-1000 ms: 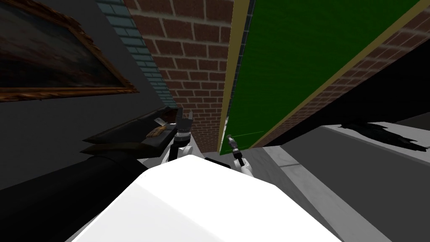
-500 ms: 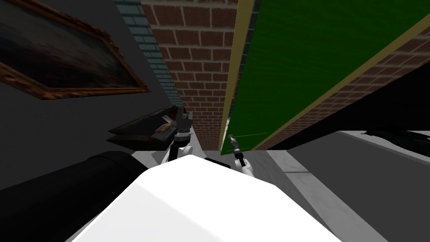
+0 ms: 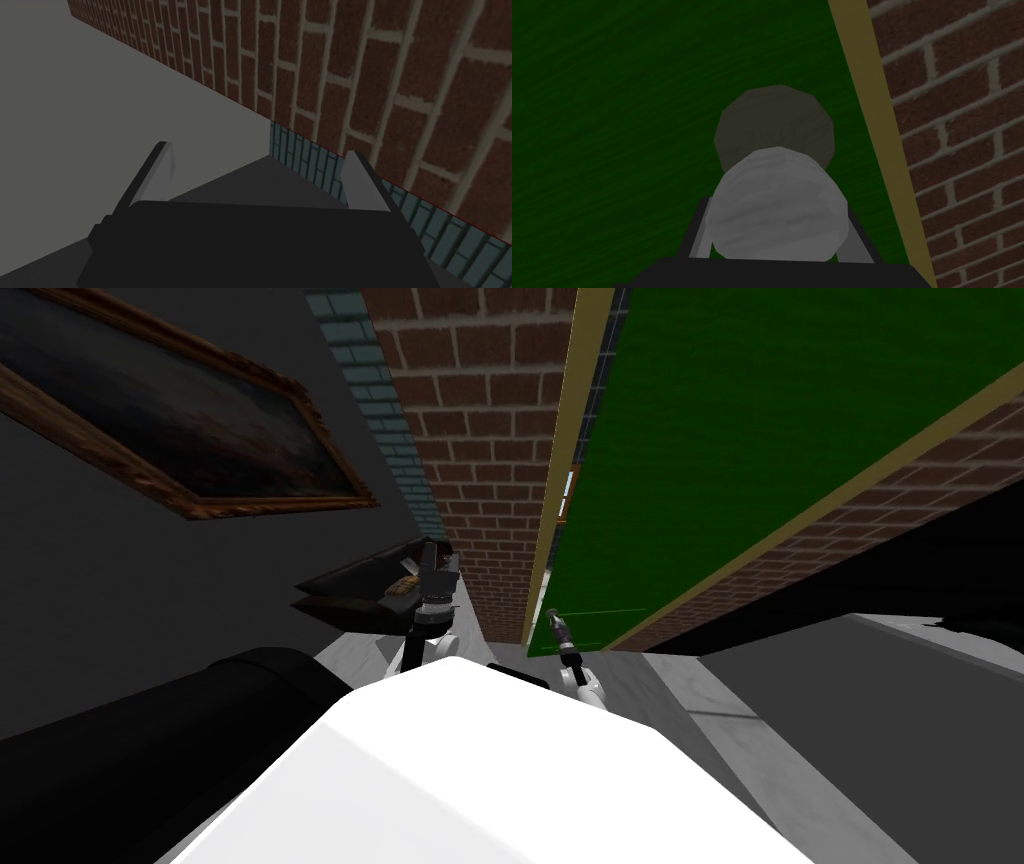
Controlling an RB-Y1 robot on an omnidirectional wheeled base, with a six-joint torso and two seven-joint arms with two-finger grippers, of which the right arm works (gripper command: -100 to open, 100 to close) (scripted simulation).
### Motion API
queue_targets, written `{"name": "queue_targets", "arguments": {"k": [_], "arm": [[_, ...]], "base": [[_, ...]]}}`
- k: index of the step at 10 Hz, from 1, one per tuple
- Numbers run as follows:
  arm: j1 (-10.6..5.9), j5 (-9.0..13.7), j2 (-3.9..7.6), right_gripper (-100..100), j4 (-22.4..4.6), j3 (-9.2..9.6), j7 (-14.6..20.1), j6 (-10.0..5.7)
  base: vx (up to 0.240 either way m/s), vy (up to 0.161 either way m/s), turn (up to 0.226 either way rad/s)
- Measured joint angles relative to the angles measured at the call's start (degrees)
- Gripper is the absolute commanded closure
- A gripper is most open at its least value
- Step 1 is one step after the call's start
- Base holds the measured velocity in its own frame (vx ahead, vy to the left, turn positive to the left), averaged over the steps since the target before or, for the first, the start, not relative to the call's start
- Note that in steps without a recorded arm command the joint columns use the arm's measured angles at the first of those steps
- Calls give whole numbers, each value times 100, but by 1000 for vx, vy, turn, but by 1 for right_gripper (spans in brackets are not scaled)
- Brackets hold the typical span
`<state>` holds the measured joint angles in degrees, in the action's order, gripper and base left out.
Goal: Pull the door open
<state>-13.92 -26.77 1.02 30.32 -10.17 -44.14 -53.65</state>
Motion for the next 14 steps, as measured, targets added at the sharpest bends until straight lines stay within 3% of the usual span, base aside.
{"name": "queue_targets", "arguments": {"k": [1,2,4,8,9,10,14], "arm": [[-5,106,20,100,-28,0,117,-26],[147,119,1,100,249,59,273,74],[78,243,44,100,96,38,399,19],[126,675,102,100,184,93,978,12],[80,755,109,100,87,89,1082,-39],[194,844,103,100,262,128,1236,6],[312,1208,139,100,462,191,1802,84]], "base": [[-43,-29,77],[-22,-16,-19],[-47,-26,168],[-56,-44,128],[-53,-37,117],[-38,-28,56],[-47,-39,141]]}}
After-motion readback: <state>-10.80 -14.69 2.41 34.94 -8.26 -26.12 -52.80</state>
